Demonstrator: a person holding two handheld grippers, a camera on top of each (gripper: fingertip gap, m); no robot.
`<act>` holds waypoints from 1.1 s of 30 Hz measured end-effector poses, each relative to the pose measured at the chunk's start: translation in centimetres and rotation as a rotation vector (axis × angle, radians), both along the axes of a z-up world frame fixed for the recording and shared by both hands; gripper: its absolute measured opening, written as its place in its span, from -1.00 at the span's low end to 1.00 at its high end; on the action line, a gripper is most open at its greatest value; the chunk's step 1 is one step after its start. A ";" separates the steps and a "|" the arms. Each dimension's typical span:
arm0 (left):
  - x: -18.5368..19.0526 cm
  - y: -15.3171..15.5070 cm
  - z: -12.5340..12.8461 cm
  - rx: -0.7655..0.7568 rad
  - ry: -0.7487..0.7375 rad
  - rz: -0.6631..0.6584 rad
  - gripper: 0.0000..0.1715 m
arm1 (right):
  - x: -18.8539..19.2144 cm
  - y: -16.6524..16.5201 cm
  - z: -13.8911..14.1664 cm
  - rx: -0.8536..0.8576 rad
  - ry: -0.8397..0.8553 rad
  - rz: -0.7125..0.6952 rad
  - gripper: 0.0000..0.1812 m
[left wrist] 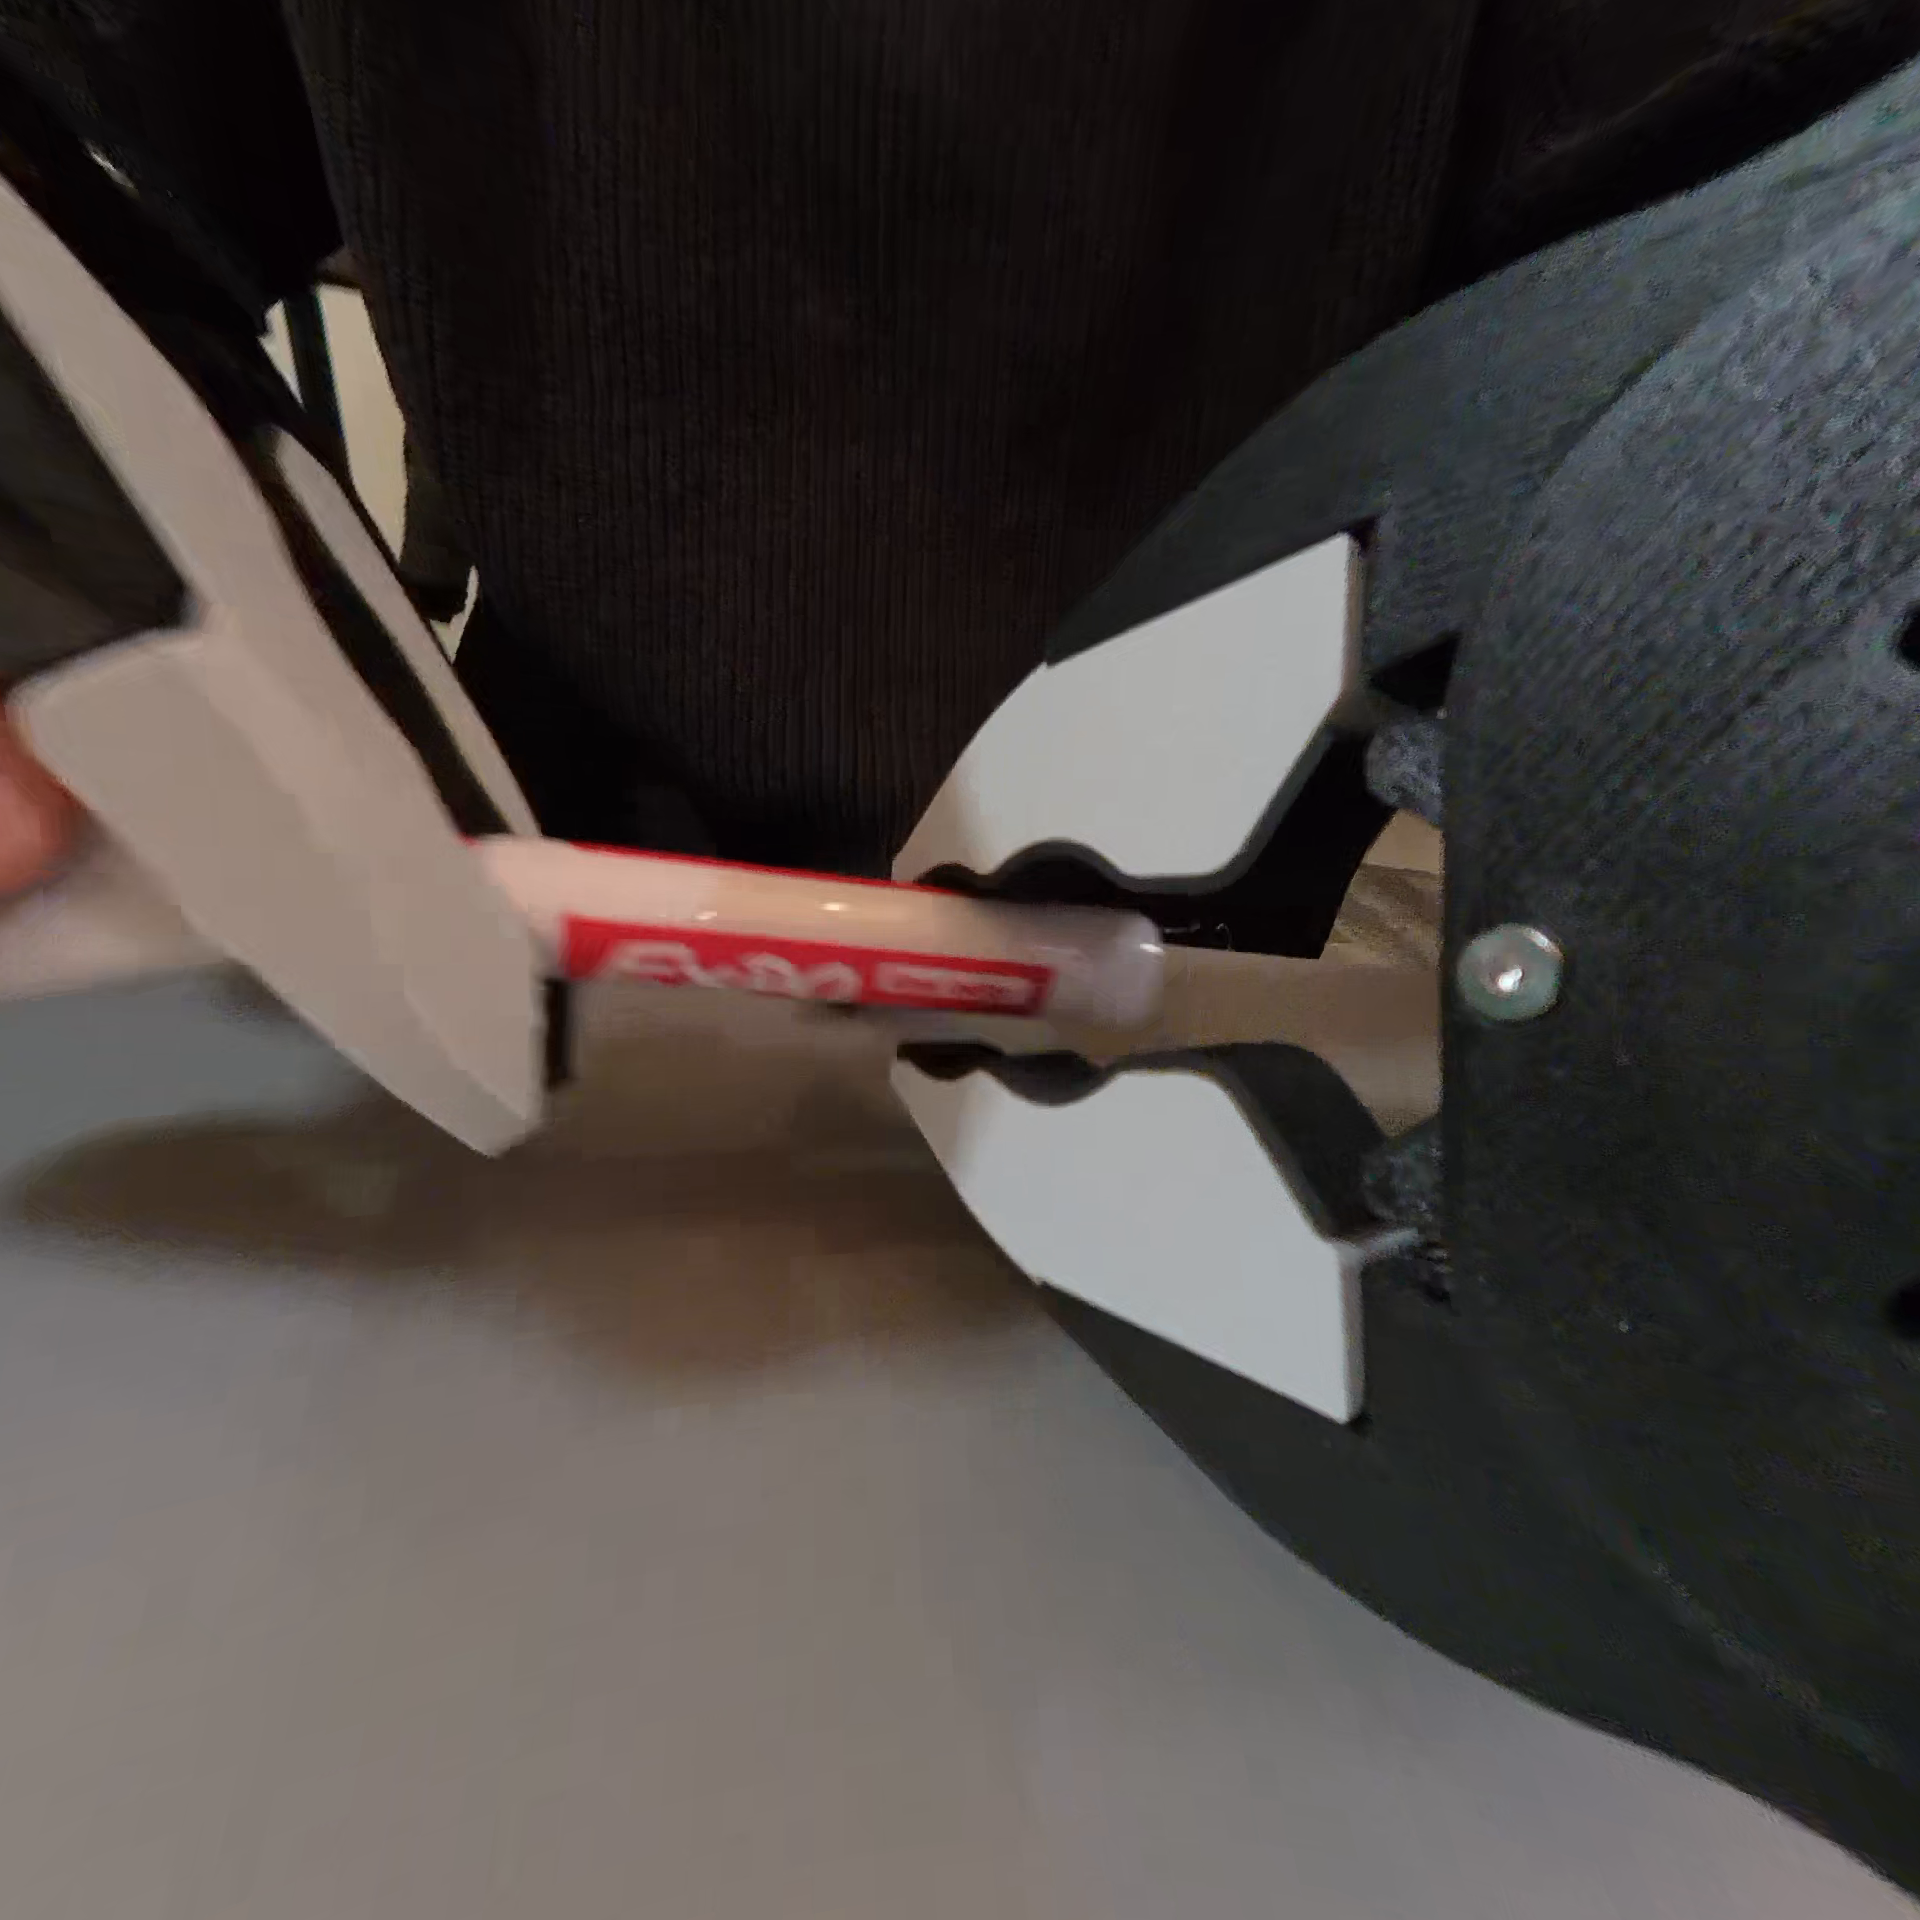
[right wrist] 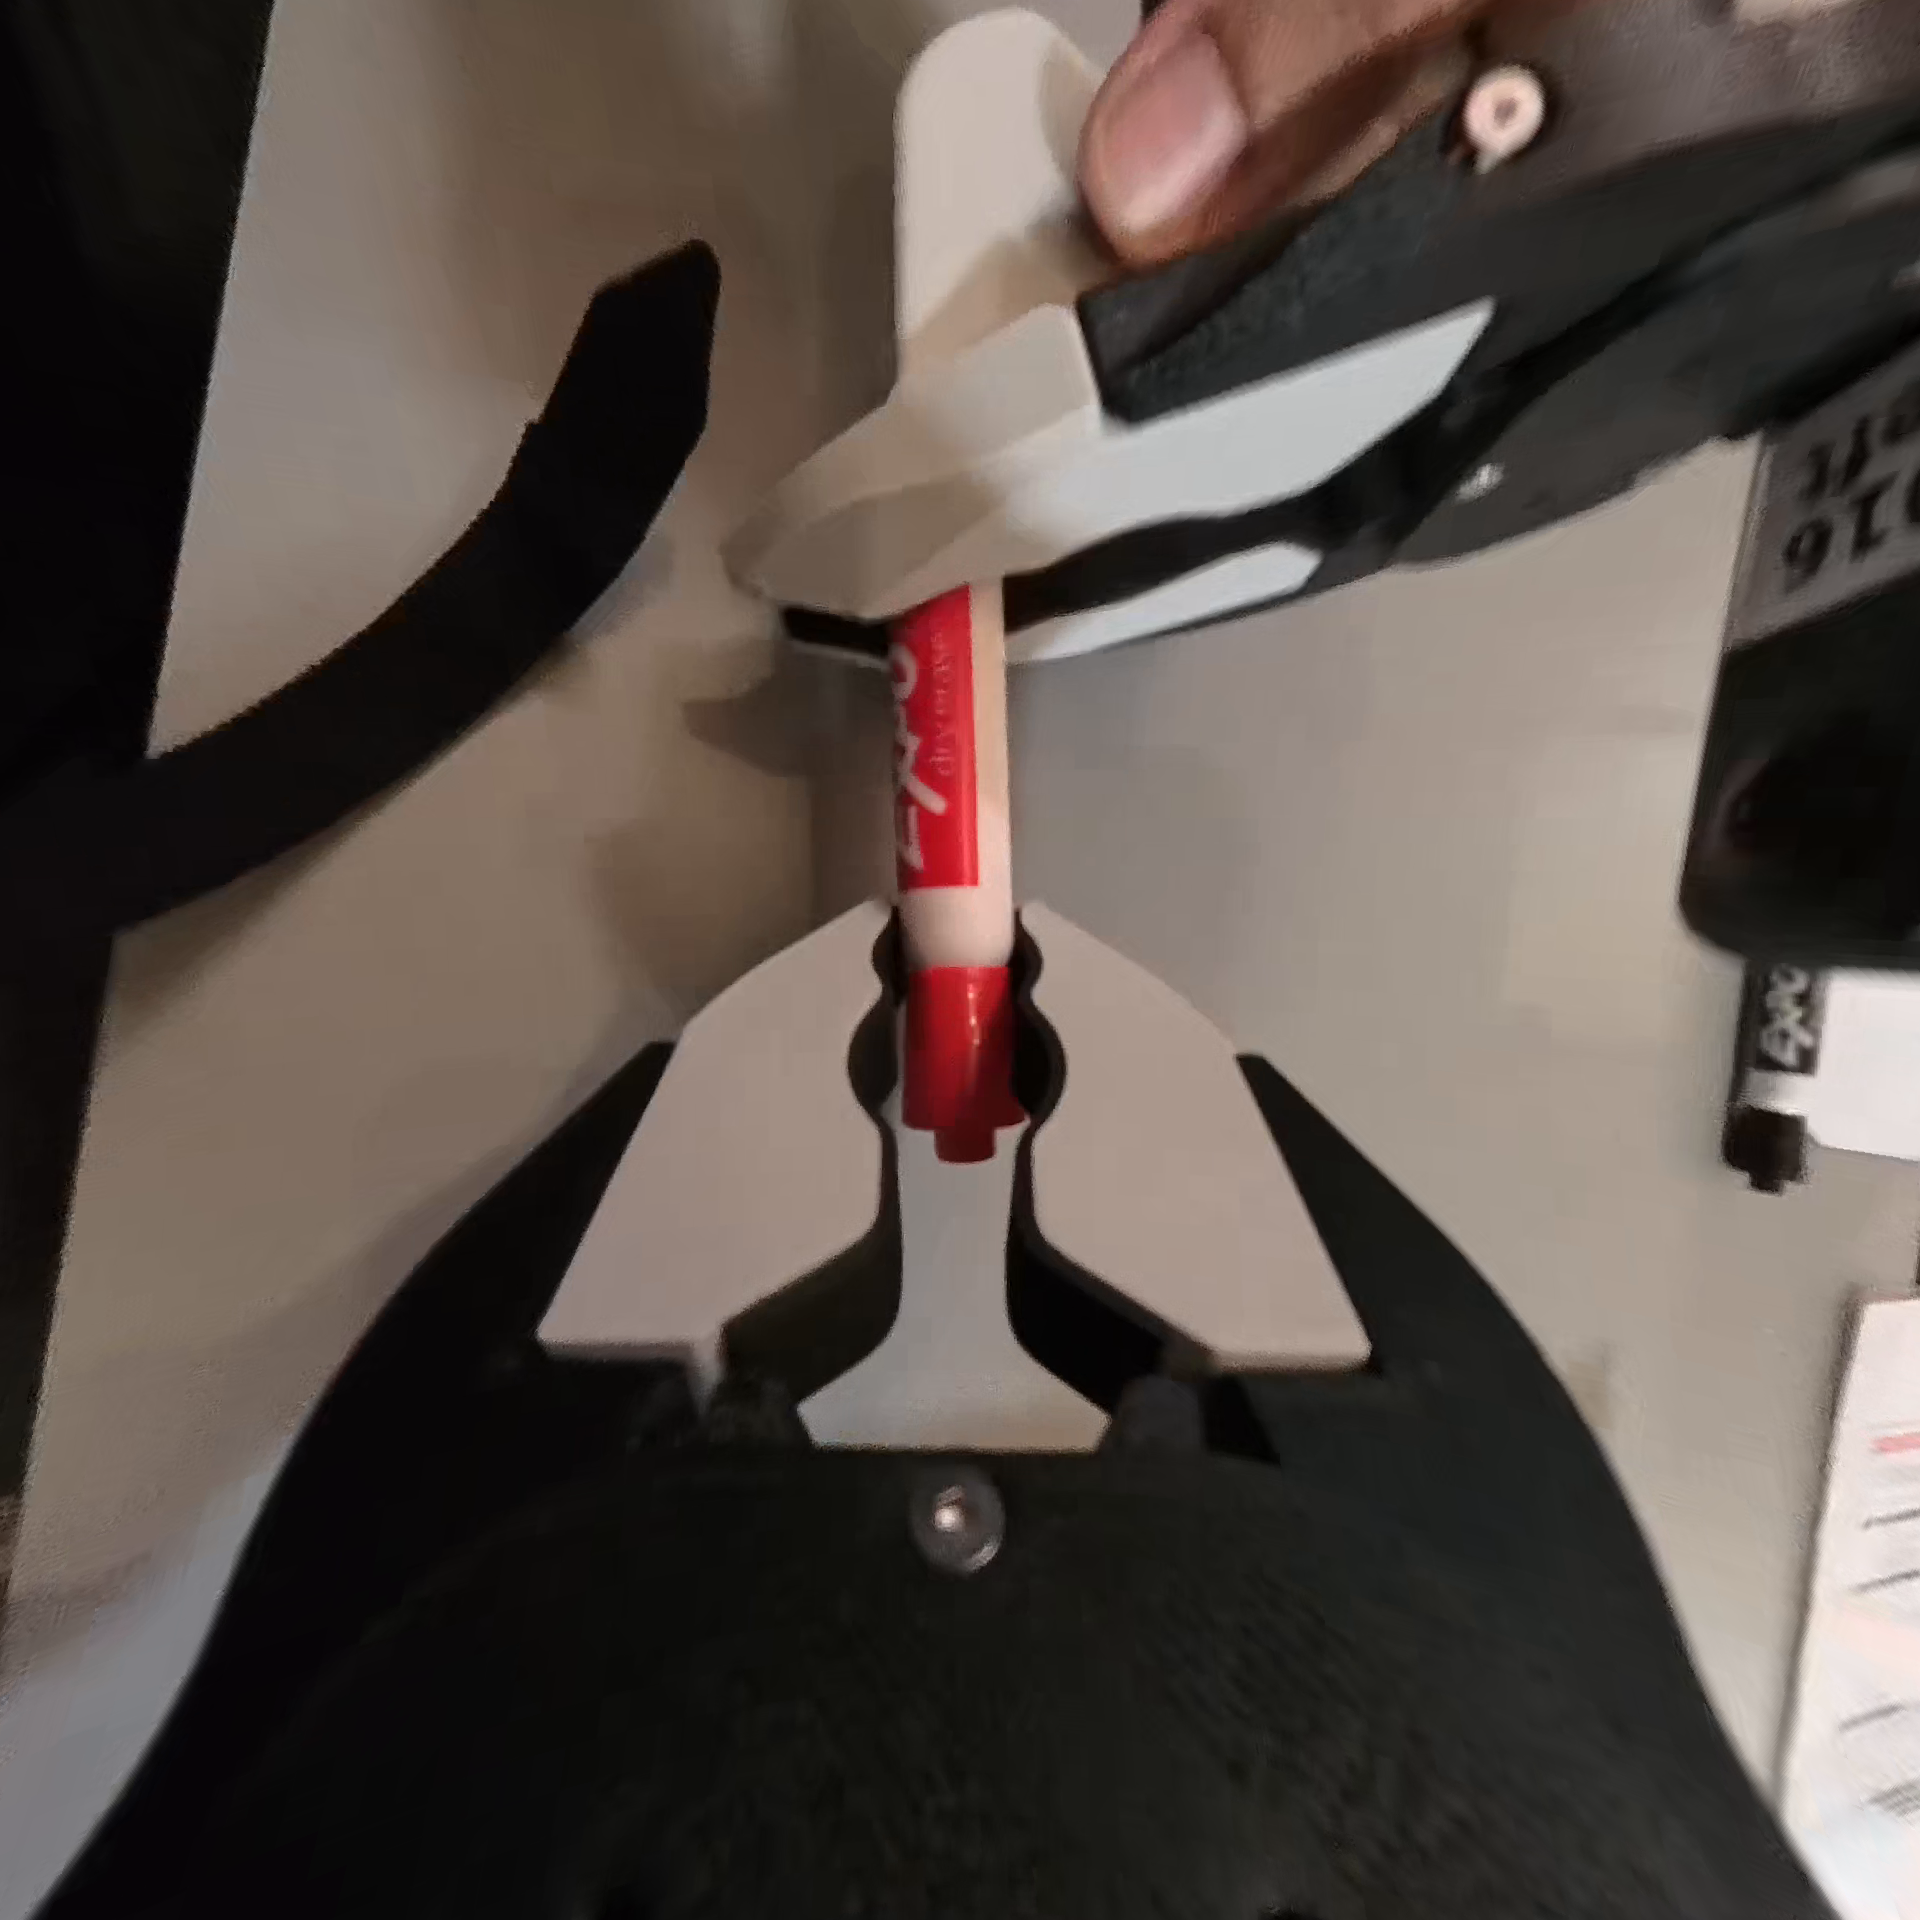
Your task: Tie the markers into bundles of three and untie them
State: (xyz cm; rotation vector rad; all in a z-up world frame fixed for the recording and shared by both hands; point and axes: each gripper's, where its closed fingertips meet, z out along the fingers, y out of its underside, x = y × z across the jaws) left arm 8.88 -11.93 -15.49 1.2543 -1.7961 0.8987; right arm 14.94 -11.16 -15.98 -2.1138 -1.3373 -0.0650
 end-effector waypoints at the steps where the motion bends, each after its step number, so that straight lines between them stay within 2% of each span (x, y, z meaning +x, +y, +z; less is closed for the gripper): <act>1: -0.2 0.6 -0.2 0.023 -0.018 0.023 -0.57 | 0.2 -0.2 0.0 0.011 -0.001 -0.020 -0.80; 4: -0.7 2.4 0.2 0.081 -0.114 0.149 -0.45 | 0.8 -0.6 0.2 0.041 0.057 -0.114 -0.80; 9: -2.2 4.3 1.1 0.259 -0.364 0.429 -0.45 | 1.4 -1.5 -0.1 0.048 0.124 -0.231 -0.80; 12: -1.5 3.4 3.1 0.156 -0.496 0.702 -0.48 | 0.3 -1.5 -0.1 0.039 0.178 -0.227 -0.80; 14: -1.4 3.3 3.5 0.111 -0.480 0.844 -0.53 | -0.8 -1.3 -0.3 0.025 0.225 -0.217 -0.80; 18: -2.0 2.3 2.9 0.075 -0.447 0.885 -0.54 | -1.9 -1.0 -1.0 0.027 0.207 -0.203 -0.80; 21: -2.3 2.3 1.5 0.159 -0.450 0.852 -0.55 | -2.3 -1.2 -1.6 0.011 0.193 -0.207 -0.80; 24: -2.2 2.3 1.2 0.170 -0.461 0.864 -0.54 | -2.2 -1.2 -1.8 0.028 0.156 -0.227 -0.80; 28: -2.1 4.0 0.7 0.272 -0.529 0.910 -0.53 | -1.3 -1.4 -1.6 0.049 0.149 -0.289 -0.80; 33: -1.9 2.8 2.1 0.147 -0.554 0.935 -0.50 | -1.3 -2.1 0.3 0.100 0.244 -0.359 -0.80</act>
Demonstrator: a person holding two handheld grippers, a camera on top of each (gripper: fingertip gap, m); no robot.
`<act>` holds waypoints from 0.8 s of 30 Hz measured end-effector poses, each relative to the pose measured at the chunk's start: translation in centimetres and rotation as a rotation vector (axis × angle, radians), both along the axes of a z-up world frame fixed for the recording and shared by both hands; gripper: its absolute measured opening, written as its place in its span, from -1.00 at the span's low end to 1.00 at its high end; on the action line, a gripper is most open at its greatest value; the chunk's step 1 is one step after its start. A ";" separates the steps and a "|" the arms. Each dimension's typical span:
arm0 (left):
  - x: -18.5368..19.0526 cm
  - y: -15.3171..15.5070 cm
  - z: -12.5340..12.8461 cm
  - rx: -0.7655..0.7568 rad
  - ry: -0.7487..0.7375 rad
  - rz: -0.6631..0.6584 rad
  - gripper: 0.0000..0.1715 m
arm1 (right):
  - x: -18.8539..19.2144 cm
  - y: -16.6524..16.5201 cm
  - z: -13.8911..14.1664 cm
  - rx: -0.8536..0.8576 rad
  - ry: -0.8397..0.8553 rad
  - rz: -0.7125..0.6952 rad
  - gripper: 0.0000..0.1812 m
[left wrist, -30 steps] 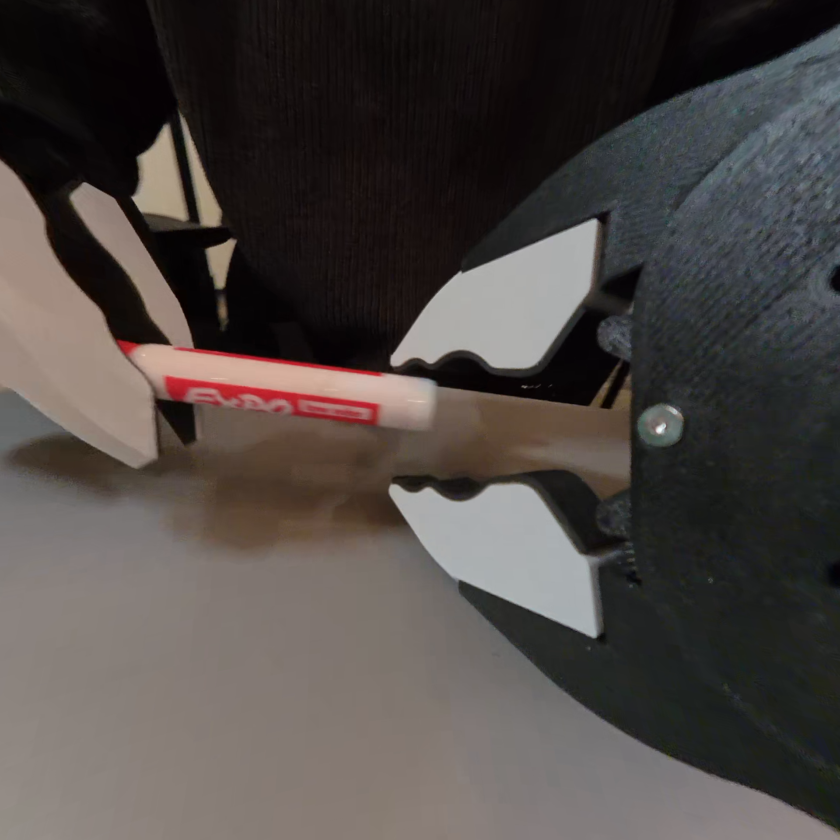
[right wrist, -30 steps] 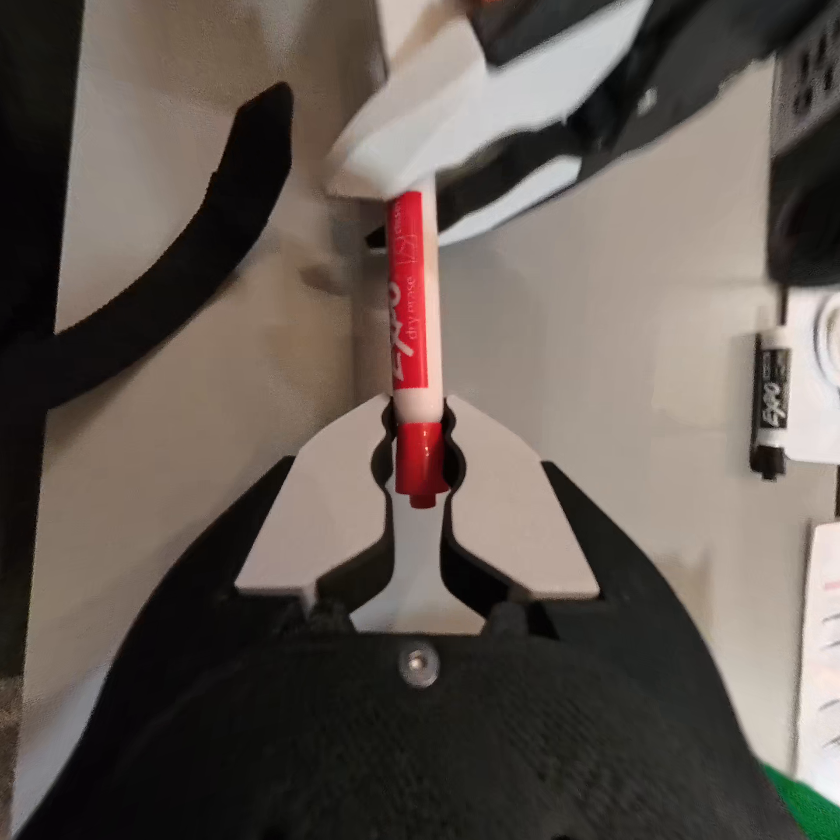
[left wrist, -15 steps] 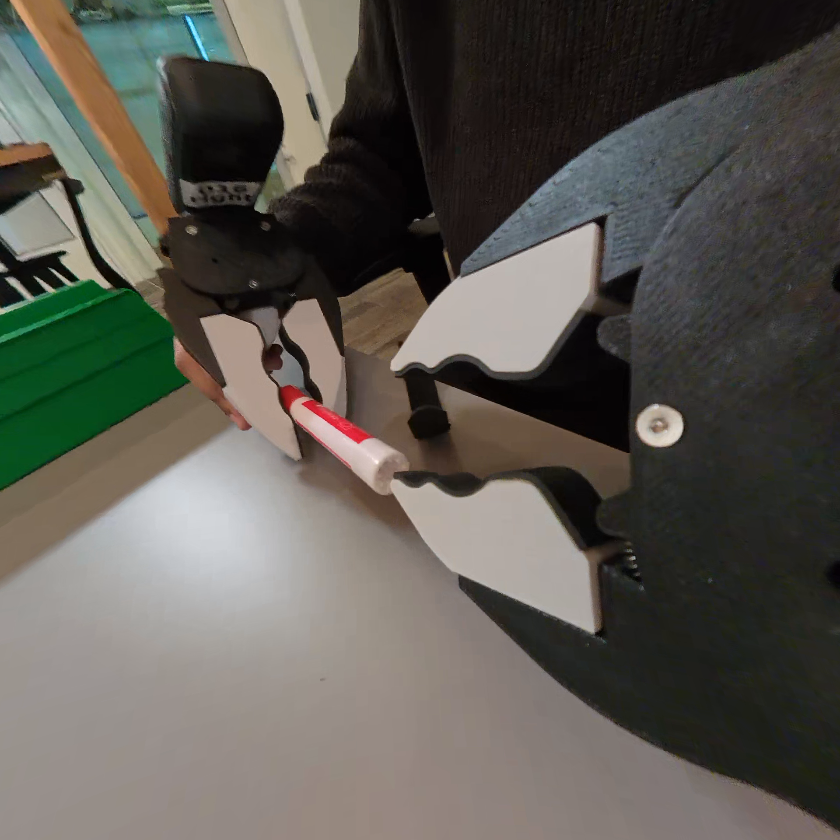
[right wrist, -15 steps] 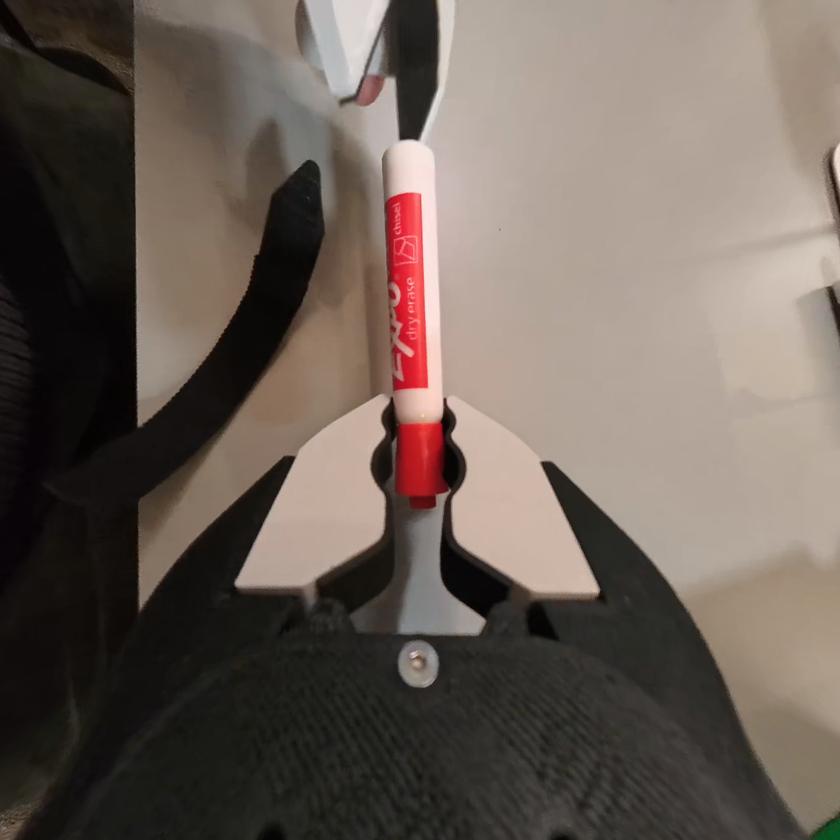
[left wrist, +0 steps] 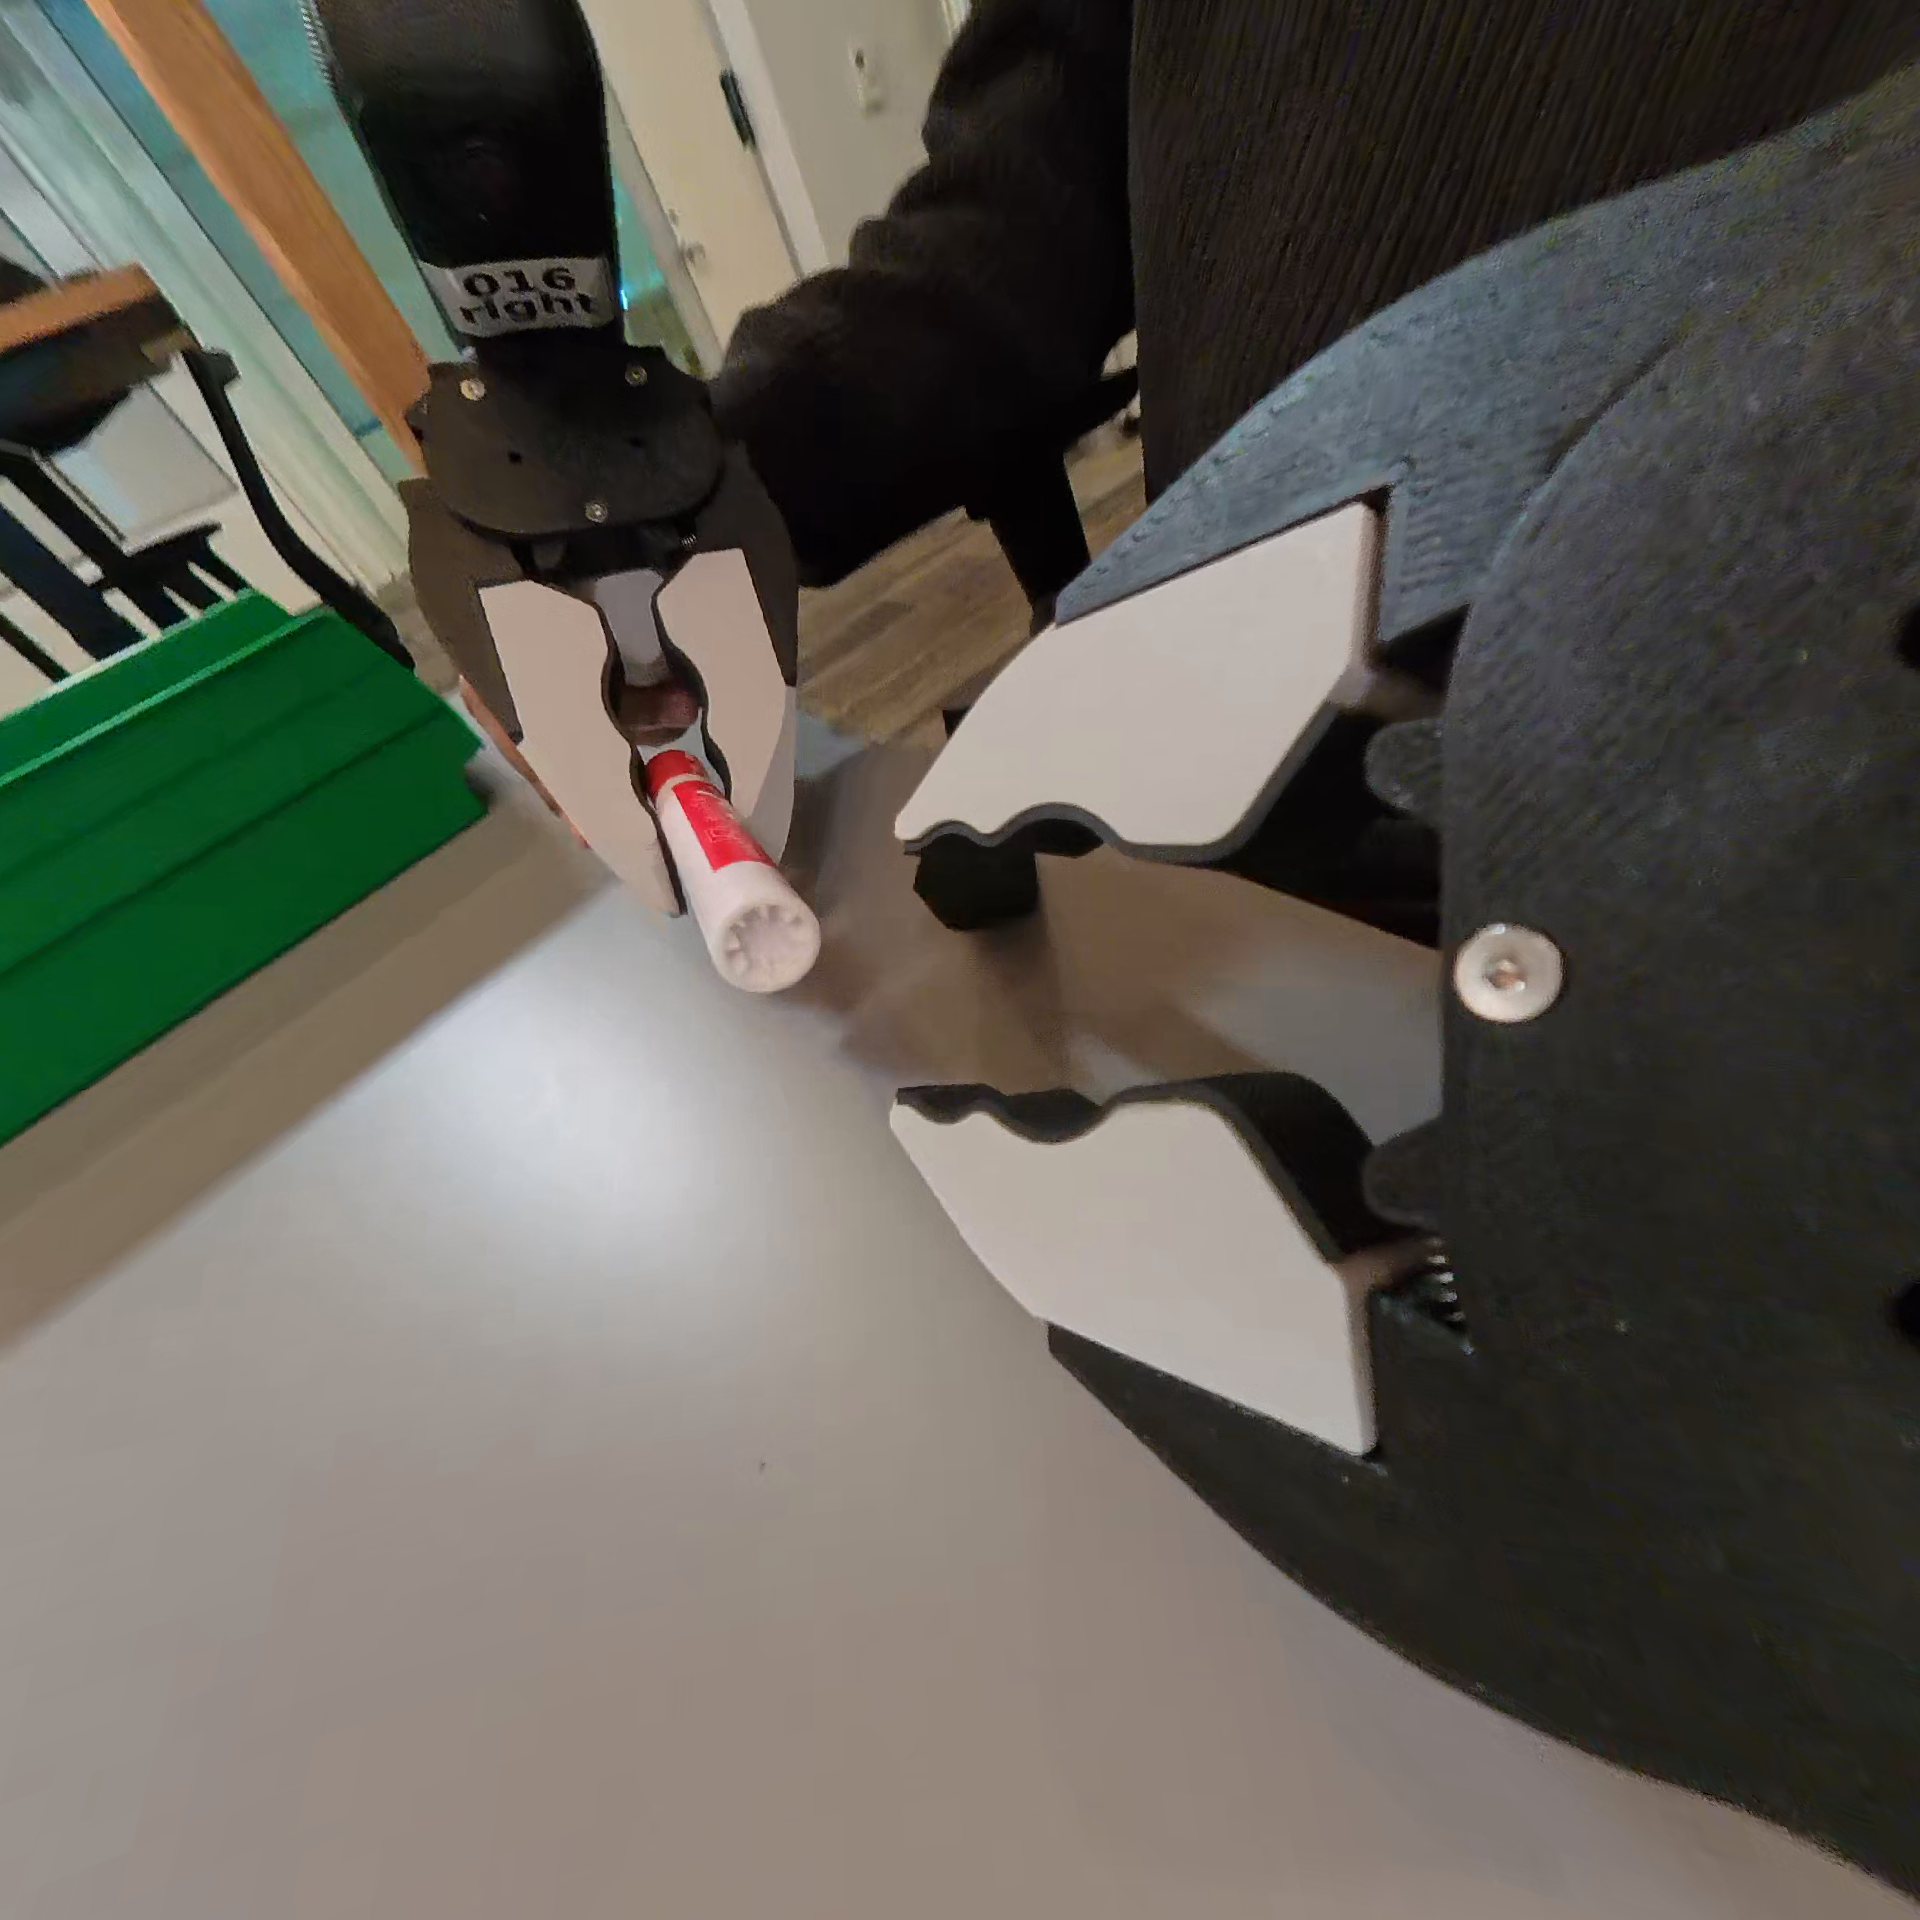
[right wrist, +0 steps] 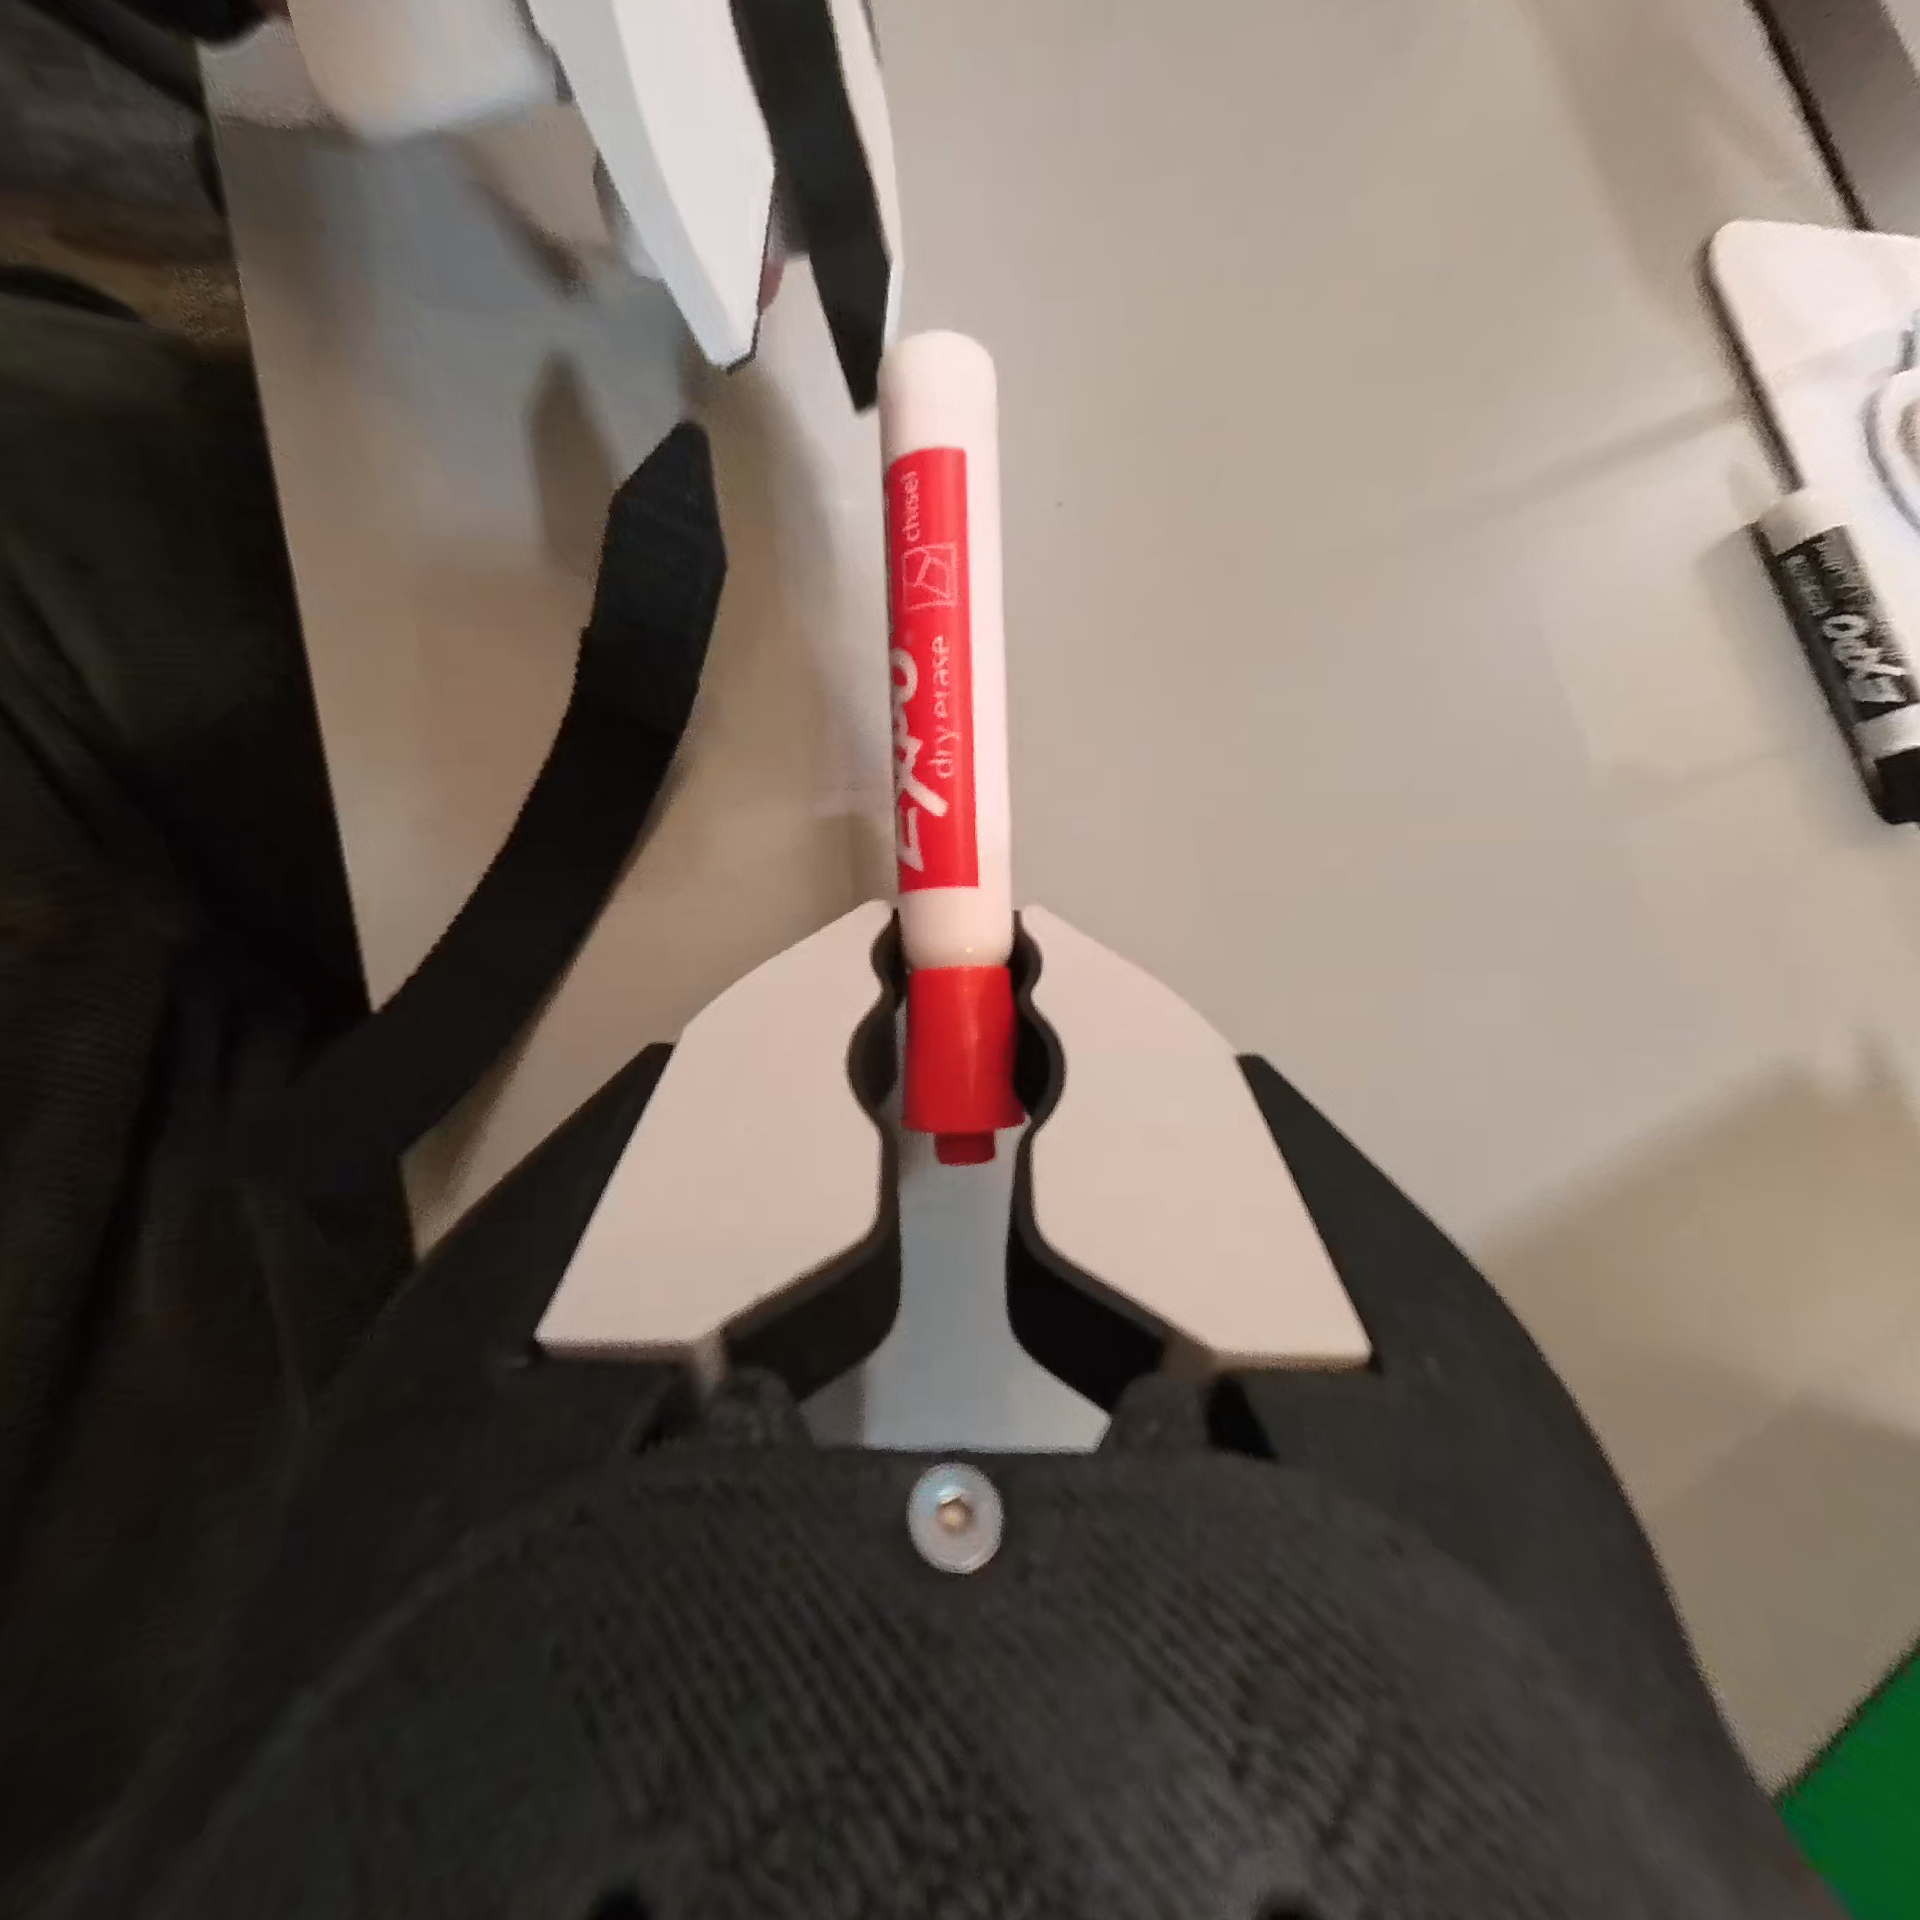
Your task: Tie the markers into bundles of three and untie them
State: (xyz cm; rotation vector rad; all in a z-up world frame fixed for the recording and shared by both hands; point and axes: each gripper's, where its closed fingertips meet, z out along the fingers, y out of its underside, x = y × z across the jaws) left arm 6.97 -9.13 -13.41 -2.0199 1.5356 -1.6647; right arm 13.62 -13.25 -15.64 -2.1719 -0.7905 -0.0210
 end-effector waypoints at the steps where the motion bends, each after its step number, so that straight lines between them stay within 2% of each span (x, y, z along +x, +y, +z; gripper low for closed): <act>1: 0.1 -0.5 0.2 -0.023 -0.011 -0.011 -0.50 | 0.0 -0.3 0.4 0.017 -0.011 -0.004 -0.80; 4: 0.5 -1.7 1.0 -0.101 -0.045 -0.042 -0.46 | -0.5 -1.2 0.8 0.049 -0.060 0.038 -0.80; 6: 0.8 -1.8 0.6 -0.121 -0.030 -0.040 -0.46 | -0.8 -1.4 0.7 0.057 -0.068 0.075 -0.80; 10: 1.4 -1.8 1.2 -0.226 -0.066 -0.057 -0.76 | -1.1 -1.0 -0.2 0.012 -0.020 0.097 -0.80; 12: 1.5 -1.7 1.5 -0.283 -0.071 -0.058 -0.78 | -1.0 -0.8 -0.6 0.004 -0.035 0.098 -0.80; 24: 1.1 -2.4 1.2 -0.163 -0.053 -0.068 -0.77 | -1.1 -0.8 -1.4 0.003 -0.113 0.084 -0.80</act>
